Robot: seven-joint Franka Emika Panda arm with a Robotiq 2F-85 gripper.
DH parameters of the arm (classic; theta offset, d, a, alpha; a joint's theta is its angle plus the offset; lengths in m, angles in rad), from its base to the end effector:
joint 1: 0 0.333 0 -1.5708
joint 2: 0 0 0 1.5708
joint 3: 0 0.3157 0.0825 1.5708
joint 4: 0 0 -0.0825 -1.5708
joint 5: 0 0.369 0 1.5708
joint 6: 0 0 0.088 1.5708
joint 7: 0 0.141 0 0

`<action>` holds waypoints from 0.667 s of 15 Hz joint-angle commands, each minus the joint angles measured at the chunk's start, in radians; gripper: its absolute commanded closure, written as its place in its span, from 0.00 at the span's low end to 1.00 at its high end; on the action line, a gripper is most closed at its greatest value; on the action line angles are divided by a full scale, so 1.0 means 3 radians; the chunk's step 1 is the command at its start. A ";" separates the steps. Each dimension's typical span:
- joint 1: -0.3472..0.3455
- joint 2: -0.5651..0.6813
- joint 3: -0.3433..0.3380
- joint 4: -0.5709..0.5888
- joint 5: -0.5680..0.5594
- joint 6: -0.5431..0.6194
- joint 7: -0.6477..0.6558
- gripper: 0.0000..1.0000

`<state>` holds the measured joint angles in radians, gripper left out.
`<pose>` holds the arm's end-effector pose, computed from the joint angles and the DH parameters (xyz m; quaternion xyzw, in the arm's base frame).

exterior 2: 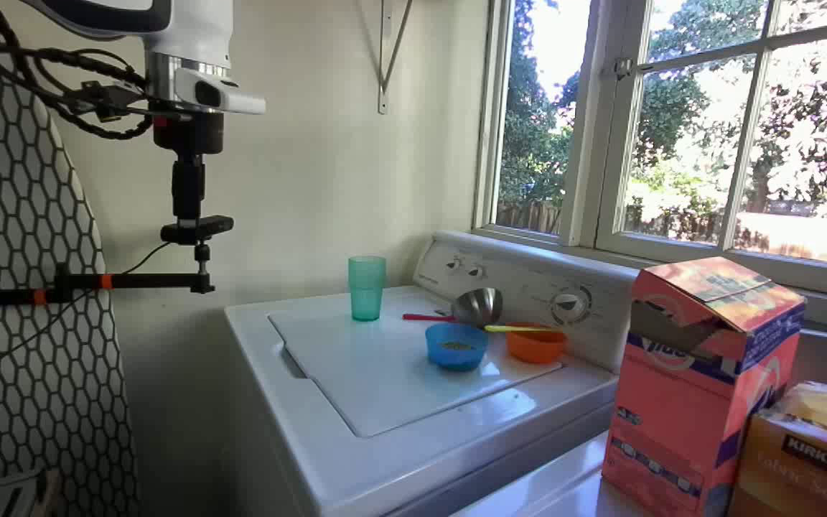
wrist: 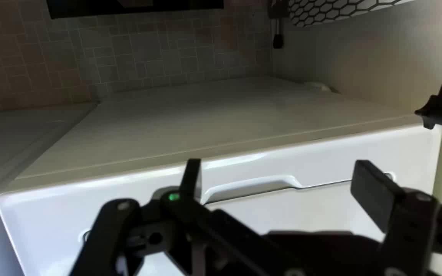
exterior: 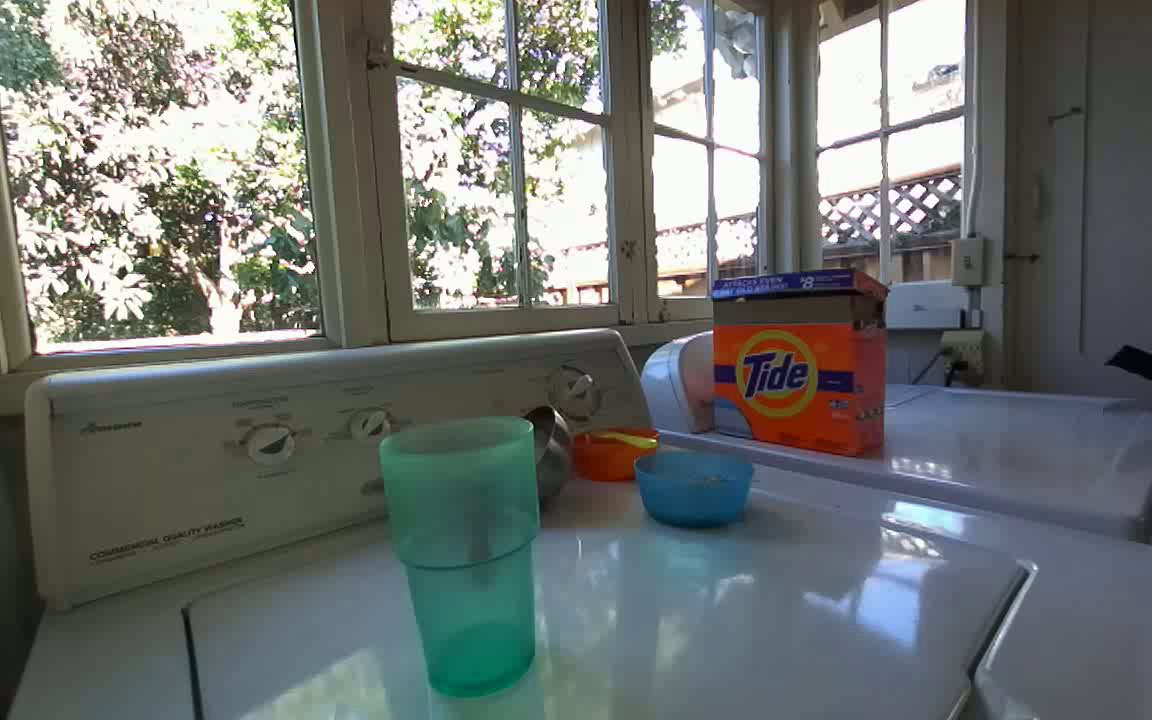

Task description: Pour the contents of the blue bowl into the green cup

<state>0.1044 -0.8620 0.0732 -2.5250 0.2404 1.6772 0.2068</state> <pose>0.2702 0.0830 0.5109 -0.9950 0.0390 0.0098 0.0914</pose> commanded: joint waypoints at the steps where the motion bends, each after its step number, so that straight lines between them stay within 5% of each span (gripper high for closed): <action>1: -0.0079 0.0000 0.0052 0.0011 0.0040 -0.0021 -0.0046 0.00; 7: -0.0079 0.0000 0.0052 0.0011 0.0040 -0.0021 -0.0046 0.00; 10: -0.0237 0.0317 -0.0088 0.0237 0.0001 0.0163 -0.0090 0.00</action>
<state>0.0833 -0.8547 0.0722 -2.5170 0.2404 1.6916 0.2064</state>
